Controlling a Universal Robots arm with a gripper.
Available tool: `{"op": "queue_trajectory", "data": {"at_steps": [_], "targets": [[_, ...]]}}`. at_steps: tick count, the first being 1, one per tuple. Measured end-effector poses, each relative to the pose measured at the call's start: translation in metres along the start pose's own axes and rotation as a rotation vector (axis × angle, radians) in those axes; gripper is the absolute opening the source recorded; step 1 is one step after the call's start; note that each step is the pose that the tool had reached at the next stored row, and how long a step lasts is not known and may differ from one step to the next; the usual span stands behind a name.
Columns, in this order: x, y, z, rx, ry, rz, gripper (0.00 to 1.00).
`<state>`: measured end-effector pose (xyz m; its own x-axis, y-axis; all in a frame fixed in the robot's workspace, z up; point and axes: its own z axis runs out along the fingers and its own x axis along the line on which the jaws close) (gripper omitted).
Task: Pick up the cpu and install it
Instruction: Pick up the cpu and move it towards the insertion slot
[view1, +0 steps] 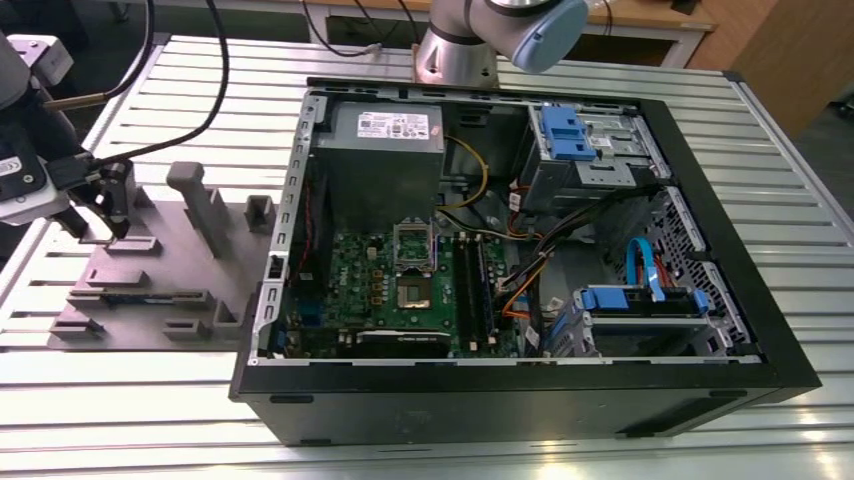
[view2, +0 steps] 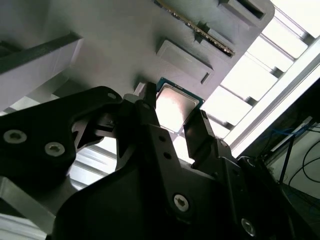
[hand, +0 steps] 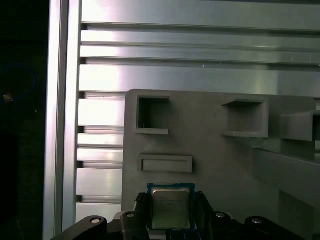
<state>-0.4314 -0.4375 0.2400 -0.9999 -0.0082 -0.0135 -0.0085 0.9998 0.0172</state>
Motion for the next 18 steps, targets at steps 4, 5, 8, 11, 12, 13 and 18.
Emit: {"op": "queue_trajectory", "data": {"at_steps": [4,5,8,11,12,13,18], "targets": [[0.0000,0.0000,-0.0001,-0.0003,0.0002,0.000,0.47],[0.0000,0.0000,-0.0005,-0.0002,0.0003,0.000,0.47],[0.0000,0.0000,-0.0036,-0.0002,0.0002,0.000,0.47],[-0.0001,0.0001,-0.0078,-0.0002,0.0002,0.000,0.47],[-0.0001,0.0001,-0.0093,-0.0010,0.0002,-0.001,0.47],[-0.0001,0.0002,-0.0115,-0.0016,0.0001,-0.001,0.47],[-0.0004,0.0005,-0.0284,-0.0017,0.0003,-0.003,0.47]]}}
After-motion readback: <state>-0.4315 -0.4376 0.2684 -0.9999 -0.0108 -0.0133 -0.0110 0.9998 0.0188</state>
